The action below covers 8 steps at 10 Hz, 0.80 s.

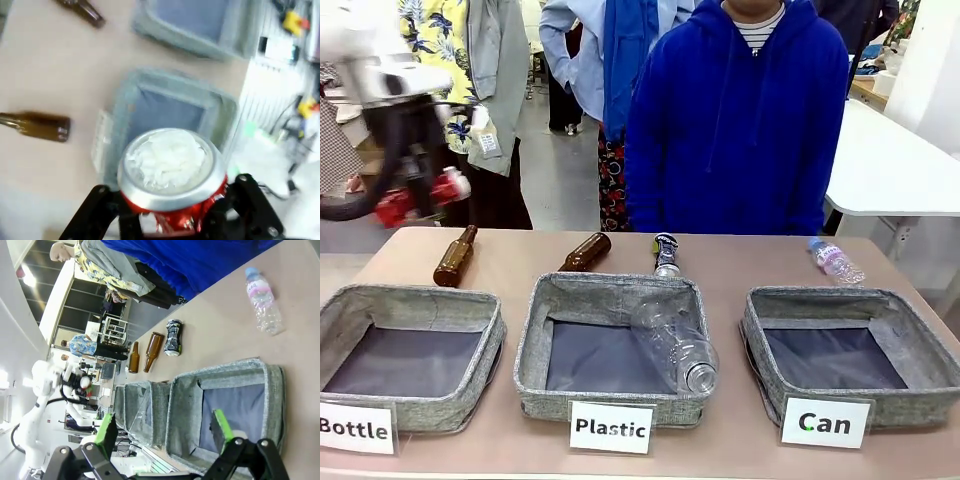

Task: Sort the can waste into the basket.
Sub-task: Pick up the can waste from the table and place it in the right Fabric basket.

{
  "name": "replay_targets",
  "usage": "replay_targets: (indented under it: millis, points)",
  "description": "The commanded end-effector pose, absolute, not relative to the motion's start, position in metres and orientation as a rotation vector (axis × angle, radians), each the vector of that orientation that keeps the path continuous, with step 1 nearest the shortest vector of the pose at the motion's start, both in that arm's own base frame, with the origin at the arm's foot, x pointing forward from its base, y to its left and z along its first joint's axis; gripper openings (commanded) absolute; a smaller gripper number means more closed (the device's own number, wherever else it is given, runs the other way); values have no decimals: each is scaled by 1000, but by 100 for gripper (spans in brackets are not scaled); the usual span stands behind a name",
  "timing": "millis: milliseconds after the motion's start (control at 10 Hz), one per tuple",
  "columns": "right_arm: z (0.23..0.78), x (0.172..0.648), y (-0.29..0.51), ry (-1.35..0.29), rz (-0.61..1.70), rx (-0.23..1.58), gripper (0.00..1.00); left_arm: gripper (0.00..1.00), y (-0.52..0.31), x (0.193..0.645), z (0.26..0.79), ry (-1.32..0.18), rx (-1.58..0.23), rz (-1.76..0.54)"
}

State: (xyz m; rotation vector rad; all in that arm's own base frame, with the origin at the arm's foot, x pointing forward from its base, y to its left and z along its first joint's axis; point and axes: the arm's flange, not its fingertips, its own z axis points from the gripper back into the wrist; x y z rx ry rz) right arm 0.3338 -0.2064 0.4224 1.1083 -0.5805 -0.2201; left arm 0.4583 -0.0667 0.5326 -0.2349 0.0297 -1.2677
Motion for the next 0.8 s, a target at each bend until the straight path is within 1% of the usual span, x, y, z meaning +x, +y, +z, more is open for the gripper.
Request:
replay_targets:
  millis: [0, 200, 300, 400, 600, 700]
  points:
    - [423, 337, -208, -610, -200, 1113, 100, 0, -22, 388, 514, 33, -173, -1524]
    - [423, 337, -208, -610, -200, 1113, 100, 0, 12, 345, 489, -39, -182, -1654]
    - [423, 337, -208, -610, -200, 1113, 100, 0, 19, 347, 478, -113, -208, -1581]
    - [423, 337, -208, -610, -200, 1113, 100, 0, -1, 358, 503, 39, -204, -1594]
    - [423, 337, -208, -610, -200, 1113, 100, 0, -1, 358, 503, 39, -204, -1594]
    - [422, 334, -207, -580, -220, 1109, 100, 0, 10, 345, 489, -14, -204, -1612]
